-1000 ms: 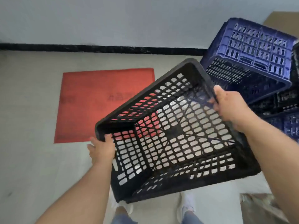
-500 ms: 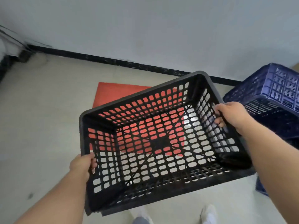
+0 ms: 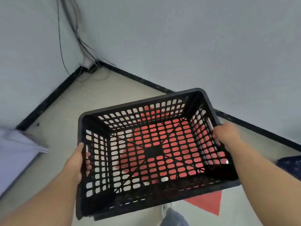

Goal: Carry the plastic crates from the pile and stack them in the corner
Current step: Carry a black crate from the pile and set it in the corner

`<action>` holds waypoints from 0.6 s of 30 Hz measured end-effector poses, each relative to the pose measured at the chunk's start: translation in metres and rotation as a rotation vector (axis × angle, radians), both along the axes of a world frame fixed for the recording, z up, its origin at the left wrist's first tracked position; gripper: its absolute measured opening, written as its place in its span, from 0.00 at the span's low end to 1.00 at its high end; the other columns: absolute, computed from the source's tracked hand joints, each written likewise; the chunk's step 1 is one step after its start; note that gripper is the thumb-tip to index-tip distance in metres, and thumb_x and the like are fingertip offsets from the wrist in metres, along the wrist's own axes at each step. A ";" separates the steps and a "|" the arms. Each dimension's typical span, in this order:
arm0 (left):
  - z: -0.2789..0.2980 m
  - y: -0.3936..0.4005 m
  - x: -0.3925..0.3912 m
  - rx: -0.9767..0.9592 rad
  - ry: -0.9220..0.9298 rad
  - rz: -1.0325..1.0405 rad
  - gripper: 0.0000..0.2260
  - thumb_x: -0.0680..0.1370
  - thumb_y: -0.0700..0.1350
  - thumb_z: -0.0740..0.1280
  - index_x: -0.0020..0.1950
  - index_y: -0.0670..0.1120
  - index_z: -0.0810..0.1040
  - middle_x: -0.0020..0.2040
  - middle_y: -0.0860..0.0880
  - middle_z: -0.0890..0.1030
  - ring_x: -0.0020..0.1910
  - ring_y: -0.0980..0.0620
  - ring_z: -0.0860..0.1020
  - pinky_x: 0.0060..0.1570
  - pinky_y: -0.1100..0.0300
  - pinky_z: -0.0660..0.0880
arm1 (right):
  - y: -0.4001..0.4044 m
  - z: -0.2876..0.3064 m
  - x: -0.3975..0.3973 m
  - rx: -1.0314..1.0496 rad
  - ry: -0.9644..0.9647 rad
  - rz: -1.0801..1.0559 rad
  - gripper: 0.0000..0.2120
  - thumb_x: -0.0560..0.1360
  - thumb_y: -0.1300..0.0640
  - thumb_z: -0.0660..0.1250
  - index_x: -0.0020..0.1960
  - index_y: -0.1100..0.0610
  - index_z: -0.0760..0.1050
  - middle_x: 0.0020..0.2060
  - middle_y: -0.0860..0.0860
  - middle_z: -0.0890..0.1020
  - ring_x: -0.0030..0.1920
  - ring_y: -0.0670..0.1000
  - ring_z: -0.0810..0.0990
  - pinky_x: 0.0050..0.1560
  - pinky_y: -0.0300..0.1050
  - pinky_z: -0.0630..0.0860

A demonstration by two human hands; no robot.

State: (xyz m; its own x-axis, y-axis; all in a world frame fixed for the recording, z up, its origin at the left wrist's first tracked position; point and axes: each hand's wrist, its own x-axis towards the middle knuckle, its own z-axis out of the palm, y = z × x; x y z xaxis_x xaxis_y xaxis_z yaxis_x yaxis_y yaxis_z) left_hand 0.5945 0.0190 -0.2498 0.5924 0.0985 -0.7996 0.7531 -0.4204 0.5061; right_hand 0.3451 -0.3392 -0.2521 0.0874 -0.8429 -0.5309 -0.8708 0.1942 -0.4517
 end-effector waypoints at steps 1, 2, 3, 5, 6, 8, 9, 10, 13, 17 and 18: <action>0.003 -0.002 0.013 0.004 -0.006 0.028 0.21 0.77 0.61 0.55 0.39 0.45 0.71 0.30 0.48 0.67 0.28 0.50 0.65 0.31 0.57 0.63 | -0.010 -0.004 0.022 -0.007 0.007 0.044 0.13 0.73 0.64 0.60 0.51 0.70 0.78 0.46 0.67 0.82 0.49 0.65 0.81 0.49 0.55 0.77; 0.004 -0.002 0.025 0.004 -0.008 0.053 0.22 0.77 0.62 0.54 0.38 0.45 0.70 0.30 0.48 0.67 0.28 0.50 0.65 0.31 0.57 0.63 | -0.016 -0.005 0.044 -0.018 0.009 0.089 0.13 0.72 0.64 0.60 0.52 0.69 0.78 0.47 0.67 0.82 0.49 0.65 0.82 0.50 0.55 0.78; 0.005 -0.001 0.036 0.000 -0.008 0.081 0.22 0.78 0.62 0.53 0.37 0.45 0.70 0.30 0.48 0.67 0.28 0.50 0.65 0.31 0.57 0.63 | -0.020 -0.007 0.066 -0.031 0.009 0.141 0.13 0.72 0.64 0.60 0.52 0.67 0.78 0.47 0.67 0.82 0.49 0.65 0.82 0.51 0.56 0.79; 0.005 0.004 0.059 -0.004 0.000 0.150 0.22 0.79 0.60 0.51 0.38 0.44 0.70 0.30 0.48 0.67 0.28 0.49 0.65 0.32 0.57 0.62 | -0.025 -0.011 0.108 -0.039 0.003 0.225 0.11 0.74 0.62 0.60 0.53 0.64 0.77 0.47 0.65 0.82 0.49 0.64 0.82 0.52 0.56 0.79; 0.004 0.008 0.070 -0.002 0.011 0.182 0.22 0.79 0.59 0.51 0.39 0.44 0.70 0.31 0.48 0.68 0.29 0.49 0.66 0.32 0.56 0.63 | -0.025 -0.012 0.128 -0.031 -0.005 0.256 0.09 0.74 0.60 0.61 0.52 0.62 0.76 0.47 0.64 0.82 0.49 0.64 0.82 0.53 0.56 0.79; 0.001 0.020 0.092 -0.002 0.035 0.239 0.21 0.80 0.59 0.51 0.40 0.44 0.71 0.29 0.47 0.69 0.29 0.49 0.66 0.32 0.56 0.63 | -0.024 -0.019 0.167 -0.013 -0.029 0.304 0.07 0.76 0.58 0.61 0.51 0.59 0.75 0.47 0.63 0.82 0.49 0.63 0.82 0.54 0.58 0.78; -0.001 0.026 0.102 -0.006 0.040 0.265 0.21 0.79 0.59 0.52 0.40 0.44 0.71 0.27 0.48 0.70 0.28 0.49 0.67 0.31 0.56 0.63 | -0.024 -0.024 0.188 -0.006 -0.041 0.320 0.07 0.76 0.57 0.61 0.51 0.58 0.75 0.46 0.63 0.82 0.48 0.63 0.82 0.55 0.58 0.78; -0.004 0.033 0.113 -0.015 0.041 0.292 0.21 0.79 0.59 0.52 0.39 0.44 0.71 0.24 0.48 0.70 0.28 0.49 0.67 0.31 0.56 0.63 | -0.023 -0.028 0.209 -0.002 -0.044 0.328 0.06 0.76 0.57 0.61 0.50 0.57 0.74 0.45 0.62 0.81 0.47 0.62 0.81 0.56 0.59 0.78; -0.014 0.052 0.150 -0.027 0.046 0.376 0.21 0.79 0.59 0.52 0.39 0.45 0.70 0.24 0.48 0.70 0.27 0.49 0.67 0.31 0.56 0.63 | -0.014 -0.041 0.275 0.016 -0.076 0.360 0.05 0.72 0.57 0.59 0.42 0.54 0.74 0.41 0.61 0.78 0.42 0.57 0.75 0.54 0.59 0.76; -0.030 0.075 0.202 -0.041 0.042 0.447 0.19 0.80 0.57 0.53 0.40 0.44 0.71 0.31 0.47 0.70 0.29 0.49 0.68 0.32 0.56 0.63 | 0.005 -0.047 0.362 0.023 -0.064 0.353 0.12 0.73 0.52 0.57 0.40 0.58 0.73 0.42 0.62 0.79 0.43 0.58 0.78 0.49 0.54 0.75; -0.036 0.081 0.213 -0.037 0.039 0.474 0.19 0.80 0.56 0.52 0.41 0.44 0.71 0.31 0.47 0.70 0.29 0.49 0.68 0.32 0.56 0.64 | 0.008 -0.052 0.382 0.027 -0.051 0.371 0.13 0.74 0.52 0.56 0.38 0.58 0.73 0.41 0.61 0.79 0.44 0.58 0.78 0.50 0.54 0.75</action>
State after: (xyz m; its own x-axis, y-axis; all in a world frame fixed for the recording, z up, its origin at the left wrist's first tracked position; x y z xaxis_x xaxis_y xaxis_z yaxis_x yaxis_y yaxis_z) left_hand 0.8072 0.0995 -0.2853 0.4584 0.3216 -0.8285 0.8763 -0.0079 0.4818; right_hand 0.7270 -0.3314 -0.3045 0.4112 -0.7345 -0.5399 -0.8608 -0.1180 -0.4950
